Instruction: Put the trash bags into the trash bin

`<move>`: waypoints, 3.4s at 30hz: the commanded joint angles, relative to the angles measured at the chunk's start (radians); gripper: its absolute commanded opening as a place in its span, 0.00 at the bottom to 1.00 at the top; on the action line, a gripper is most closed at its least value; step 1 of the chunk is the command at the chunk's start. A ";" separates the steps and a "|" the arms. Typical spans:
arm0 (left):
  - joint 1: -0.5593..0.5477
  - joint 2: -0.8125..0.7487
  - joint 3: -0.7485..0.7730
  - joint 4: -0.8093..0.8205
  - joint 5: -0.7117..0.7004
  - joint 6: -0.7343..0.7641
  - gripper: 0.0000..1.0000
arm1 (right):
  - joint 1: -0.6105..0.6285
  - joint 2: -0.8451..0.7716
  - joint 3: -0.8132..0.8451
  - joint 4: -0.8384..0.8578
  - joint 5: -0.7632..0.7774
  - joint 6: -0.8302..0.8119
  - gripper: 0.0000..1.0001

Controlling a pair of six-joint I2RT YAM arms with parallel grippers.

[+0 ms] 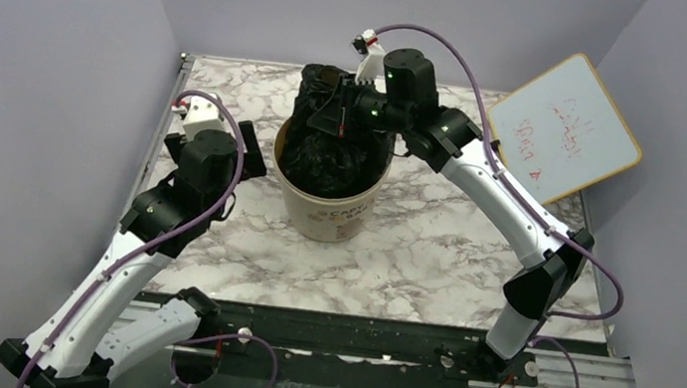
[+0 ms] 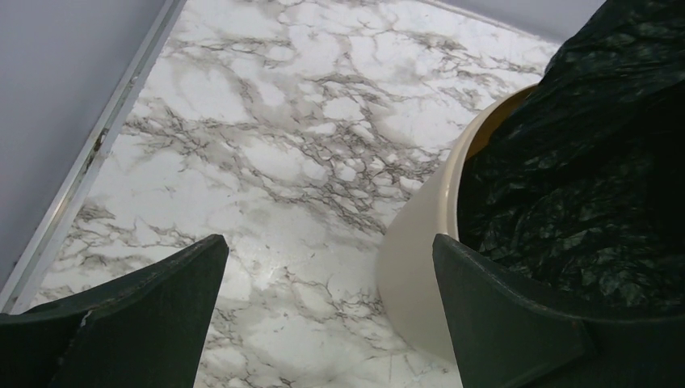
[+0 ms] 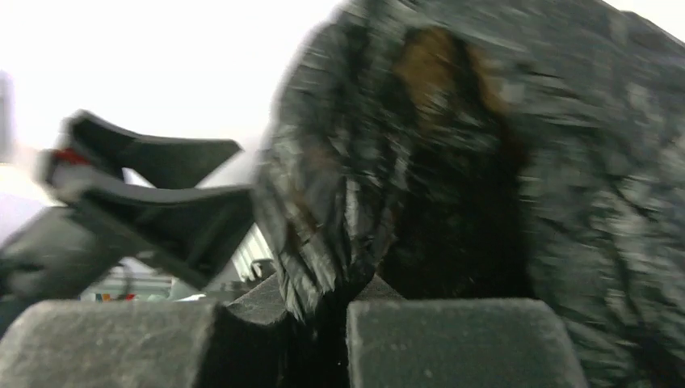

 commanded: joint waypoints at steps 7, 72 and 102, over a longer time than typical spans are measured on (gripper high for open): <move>0.007 -0.047 0.111 0.092 0.253 0.076 0.99 | -0.033 -0.072 0.106 -0.042 -0.068 -0.032 0.55; 0.007 0.024 0.046 0.368 0.635 -0.449 0.52 | -0.080 -0.413 -0.426 -0.018 -0.055 -0.122 0.56; 0.007 0.173 0.432 -0.086 0.530 0.037 0.00 | -0.089 -0.163 -0.226 -0.048 0.226 -0.129 0.57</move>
